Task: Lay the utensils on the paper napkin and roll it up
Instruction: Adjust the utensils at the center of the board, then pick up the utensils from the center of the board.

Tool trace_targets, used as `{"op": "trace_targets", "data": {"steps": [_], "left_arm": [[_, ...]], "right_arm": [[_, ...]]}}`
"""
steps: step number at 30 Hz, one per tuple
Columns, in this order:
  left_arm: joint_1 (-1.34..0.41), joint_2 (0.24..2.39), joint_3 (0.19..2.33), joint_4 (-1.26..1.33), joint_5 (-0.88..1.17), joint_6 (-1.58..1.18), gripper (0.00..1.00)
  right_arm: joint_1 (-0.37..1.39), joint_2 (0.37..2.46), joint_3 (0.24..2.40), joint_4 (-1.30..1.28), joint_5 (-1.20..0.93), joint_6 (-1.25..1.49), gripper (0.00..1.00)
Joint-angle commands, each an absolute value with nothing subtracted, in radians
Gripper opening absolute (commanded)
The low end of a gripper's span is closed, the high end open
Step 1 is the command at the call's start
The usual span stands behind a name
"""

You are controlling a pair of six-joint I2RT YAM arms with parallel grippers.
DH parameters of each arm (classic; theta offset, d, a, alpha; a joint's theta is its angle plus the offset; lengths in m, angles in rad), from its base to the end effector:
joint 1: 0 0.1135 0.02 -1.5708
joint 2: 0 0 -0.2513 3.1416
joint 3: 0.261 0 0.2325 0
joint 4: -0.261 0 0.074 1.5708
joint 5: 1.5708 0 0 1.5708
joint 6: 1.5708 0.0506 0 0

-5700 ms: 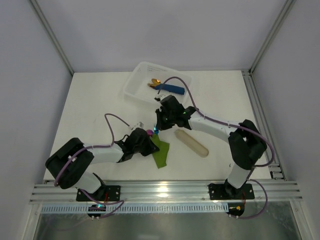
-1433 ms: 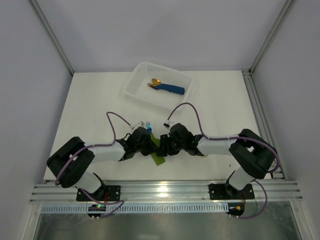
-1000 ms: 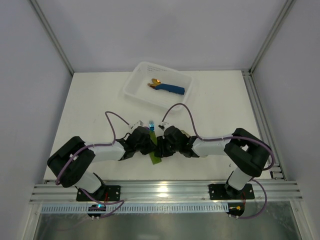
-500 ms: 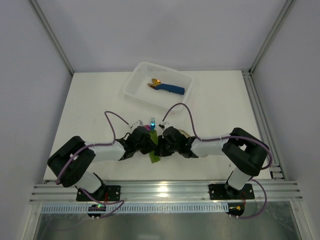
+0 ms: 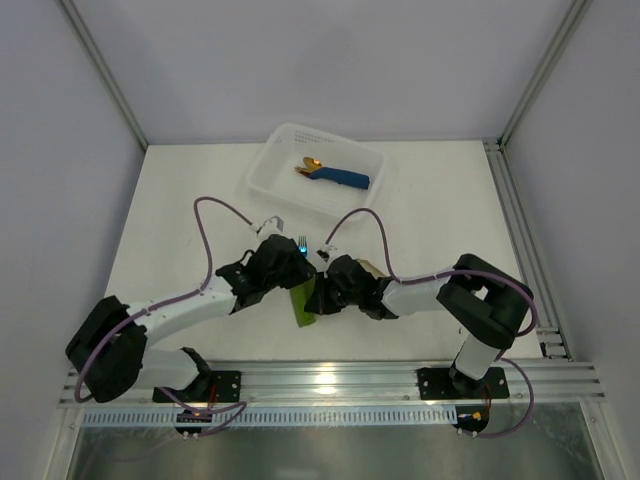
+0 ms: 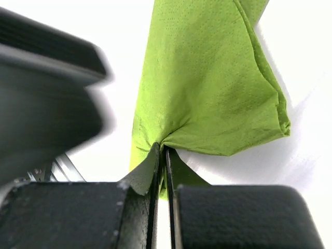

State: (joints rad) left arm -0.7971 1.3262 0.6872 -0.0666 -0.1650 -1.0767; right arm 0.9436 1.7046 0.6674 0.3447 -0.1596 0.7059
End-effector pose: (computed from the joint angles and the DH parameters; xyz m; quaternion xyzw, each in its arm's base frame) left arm 0.1943 -0.1870 0.1912 -0.1603 0.8912 -0.2923 0.3077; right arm 0.1783 0.2596 0.1205 -0.1406 0.8919 0.3602 0.2347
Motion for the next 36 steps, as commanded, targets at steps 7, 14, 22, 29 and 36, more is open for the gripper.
{"op": "trace_targets", "data": {"steps": [7,14,22,29,36], "left_arm": [[-0.775,1.125,0.701,-0.4,-0.307,-1.041,0.41],[-0.775,0.994,0.545,-0.42,-0.262,-1.141,0.38],[-0.775,0.887,0.404,-0.356,-0.192,-1.21,0.46],[-0.775,0.891,0.322,-0.192,-0.129,-1.256,0.56],[-0.776,0.93,0.293,-0.126,-0.114,-1.296,0.61]], "right_arm": [[0.945,1.752,0.591,0.147,-0.198,0.66,0.04],[0.914,1.68,0.598,0.14,-0.31,0.683,0.04],[0.904,1.649,0.629,0.118,-0.394,0.722,0.04],[0.884,1.606,0.627,0.123,-0.443,0.756,0.04],[0.865,1.592,0.62,0.146,-0.483,0.784,0.04]]}}
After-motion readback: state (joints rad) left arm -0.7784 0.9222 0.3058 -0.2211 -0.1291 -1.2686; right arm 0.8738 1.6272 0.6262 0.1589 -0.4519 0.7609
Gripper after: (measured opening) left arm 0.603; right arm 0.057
